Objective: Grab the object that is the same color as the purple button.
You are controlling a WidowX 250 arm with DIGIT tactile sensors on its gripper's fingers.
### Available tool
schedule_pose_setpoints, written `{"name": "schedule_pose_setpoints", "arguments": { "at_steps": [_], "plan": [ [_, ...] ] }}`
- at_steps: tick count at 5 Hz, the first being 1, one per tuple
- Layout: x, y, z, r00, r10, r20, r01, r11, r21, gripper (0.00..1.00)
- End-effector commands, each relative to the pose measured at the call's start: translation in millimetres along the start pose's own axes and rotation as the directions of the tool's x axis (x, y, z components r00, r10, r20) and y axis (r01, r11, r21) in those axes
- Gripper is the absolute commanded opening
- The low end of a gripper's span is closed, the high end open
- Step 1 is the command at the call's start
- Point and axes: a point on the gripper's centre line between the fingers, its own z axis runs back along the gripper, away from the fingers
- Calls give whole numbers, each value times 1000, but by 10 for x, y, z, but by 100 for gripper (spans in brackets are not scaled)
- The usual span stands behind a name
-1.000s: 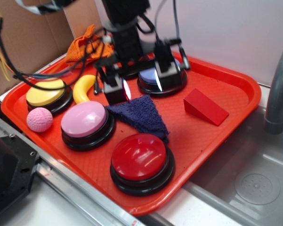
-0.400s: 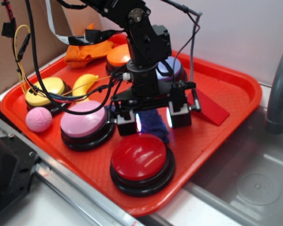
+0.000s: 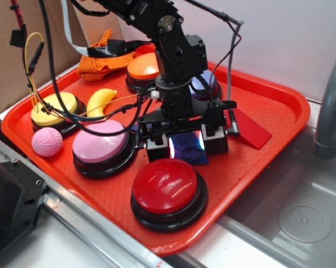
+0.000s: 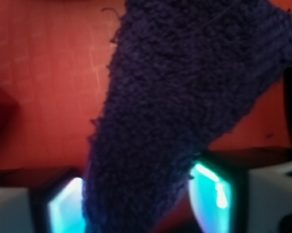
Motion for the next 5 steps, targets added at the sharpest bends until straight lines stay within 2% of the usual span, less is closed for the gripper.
{"name": "schedule_pose_setpoints", "arguments": {
  "at_steps": [1,2,3,4,5],
  "plan": [
    [152,-48,227,997,-80,23,81,995,-65,0],
    [295,-28,515,980,-199,-22,197,977,-77,0],
    [476,6,926,926,-377,-24,374,924,-81,0],
    [564,74,1274,877,-481,4,480,874,-77,0],
    [584,166,1598,778,-629,13,626,773,-100,0]
  ]
}}
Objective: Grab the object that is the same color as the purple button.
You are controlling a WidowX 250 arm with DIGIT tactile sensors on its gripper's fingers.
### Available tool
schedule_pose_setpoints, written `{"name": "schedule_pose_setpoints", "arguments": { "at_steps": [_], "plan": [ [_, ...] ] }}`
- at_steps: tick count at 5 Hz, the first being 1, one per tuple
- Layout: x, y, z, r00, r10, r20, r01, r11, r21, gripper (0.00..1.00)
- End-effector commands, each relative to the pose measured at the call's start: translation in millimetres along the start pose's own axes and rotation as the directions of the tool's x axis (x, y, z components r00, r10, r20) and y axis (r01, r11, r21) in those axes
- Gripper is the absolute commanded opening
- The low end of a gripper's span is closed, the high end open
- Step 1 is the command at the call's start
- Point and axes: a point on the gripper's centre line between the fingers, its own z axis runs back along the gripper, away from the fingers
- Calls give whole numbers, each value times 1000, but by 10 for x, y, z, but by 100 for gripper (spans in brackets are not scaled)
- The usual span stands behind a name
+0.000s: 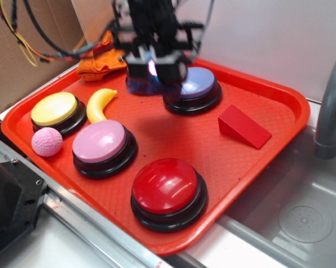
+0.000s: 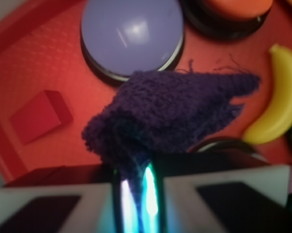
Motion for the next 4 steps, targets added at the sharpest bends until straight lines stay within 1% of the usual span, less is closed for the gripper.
{"name": "schedule_pose_setpoints", "arguments": {
  "at_steps": [1,2,3,4],
  "plan": [
    [82,232,814,957,-268,109,274,961,-44,0],
    [61,339,934,934,-342,100,348,936,-54,0],
    [6,420,1040,922,-364,130,373,927,-50,0],
    [-62,442,1012,926,-346,152,360,930,-73,0]
  ]
}}
